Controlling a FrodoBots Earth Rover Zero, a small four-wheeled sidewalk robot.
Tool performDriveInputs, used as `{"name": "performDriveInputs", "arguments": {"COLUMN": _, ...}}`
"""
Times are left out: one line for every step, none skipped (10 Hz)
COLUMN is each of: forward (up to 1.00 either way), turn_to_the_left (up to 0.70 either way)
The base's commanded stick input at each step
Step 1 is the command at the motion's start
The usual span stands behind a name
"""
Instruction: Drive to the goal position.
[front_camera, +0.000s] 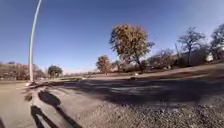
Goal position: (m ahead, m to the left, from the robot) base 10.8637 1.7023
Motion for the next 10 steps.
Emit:
{"name": "performDriveInputs", "arguments": {"forward": 0.5, "turn_to_the_left": 0.0}}
{"name": "performDriveInputs", "arguments": {"forward": 0.5, "turn_to_the_left": 0.0}}
{"name": "performDriveInputs", "arguments": {"forward": 0.5, "turn_to_the_left": 0.0}}
{"name": "performDriveInputs", "arguments": {"forward": 0.5, "turn_to_the_left": 0.0}}
{"name": "performDriveInputs", "arguments": {"forward": 0.5, "turn_to_the_left": 0.0}}
{"name": "performDriveInputs", "arguments": {"forward": 0.5, "turn_to_the_left": 0.0}}
{"name": "performDriveInputs", "arguments": {"forward": 0.5, "turn_to_the_left": 0.0}}
{"name": "performDriveInputs", "arguments": {"forward": 0.5, "turn_to_the_left": 0.0}}
{"name": "performDriveInputs", "arguments": {"forward": 0.5, "turn_to_the_left": 0.0}}
{"name": "performDriveInputs", "arguments": {"forward": 0.5, "turn_to_the_left": 0.0}}
